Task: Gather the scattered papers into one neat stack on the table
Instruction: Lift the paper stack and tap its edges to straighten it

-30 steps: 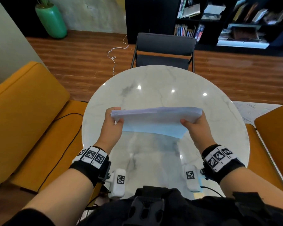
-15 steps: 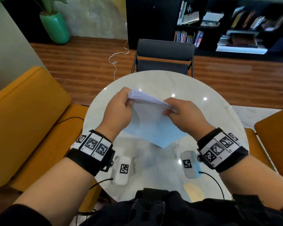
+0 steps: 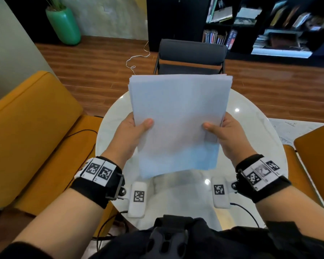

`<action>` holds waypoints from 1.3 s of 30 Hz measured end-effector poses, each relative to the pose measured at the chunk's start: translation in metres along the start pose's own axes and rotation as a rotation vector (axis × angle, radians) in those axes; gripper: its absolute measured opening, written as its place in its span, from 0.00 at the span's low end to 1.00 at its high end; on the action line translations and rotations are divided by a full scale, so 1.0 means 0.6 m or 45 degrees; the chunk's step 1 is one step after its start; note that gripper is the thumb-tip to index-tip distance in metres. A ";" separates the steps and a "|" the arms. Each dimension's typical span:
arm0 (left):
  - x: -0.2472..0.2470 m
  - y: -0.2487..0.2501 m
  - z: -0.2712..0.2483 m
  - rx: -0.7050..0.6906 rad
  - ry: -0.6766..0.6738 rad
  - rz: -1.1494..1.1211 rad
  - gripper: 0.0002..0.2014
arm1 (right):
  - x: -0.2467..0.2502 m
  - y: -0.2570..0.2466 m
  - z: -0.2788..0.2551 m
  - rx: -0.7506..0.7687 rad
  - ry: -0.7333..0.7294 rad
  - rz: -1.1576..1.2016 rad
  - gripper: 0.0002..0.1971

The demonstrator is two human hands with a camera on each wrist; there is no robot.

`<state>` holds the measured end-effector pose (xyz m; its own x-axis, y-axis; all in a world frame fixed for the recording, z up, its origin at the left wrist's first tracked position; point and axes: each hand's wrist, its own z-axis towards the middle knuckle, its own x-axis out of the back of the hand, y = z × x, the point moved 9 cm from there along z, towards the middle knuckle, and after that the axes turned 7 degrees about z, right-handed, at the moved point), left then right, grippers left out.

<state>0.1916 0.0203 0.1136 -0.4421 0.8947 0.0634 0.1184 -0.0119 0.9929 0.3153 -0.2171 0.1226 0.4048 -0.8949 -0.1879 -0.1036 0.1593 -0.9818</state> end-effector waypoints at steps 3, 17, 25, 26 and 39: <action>0.005 0.003 -0.005 -0.057 0.095 0.118 0.14 | 0.004 0.011 -0.002 0.026 0.077 -0.021 0.19; 0.003 -0.050 -0.008 0.099 0.205 0.036 0.20 | 0.005 0.050 -0.009 0.004 0.154 -0.216 0.25; -0.005 -0.045 -0.005 0.086 0.206 0.056 0.25 | -0.006 0.052 0.000 -0.008 0.073 -0.134 0.32; 0.000 -0.044 -0.004 0.083 0.222 0.046 0.24 | -0.002 0.051 0.000 -0.001 0.087 -0.122 0.33; -0.011 -0.071 0.001 0.149 0.245 0.049 0.24 | 0.006 0.082 0.021 -0.127 0.097 -0.114 0.18</action>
<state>0.1899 0.0153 0.0710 -0.5954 0.7927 0.1305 0.2358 0.0172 0.9716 0.3234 -0.2072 0.0731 0.3468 -0.9333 -0.0934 -0.1612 0.0387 -0.9862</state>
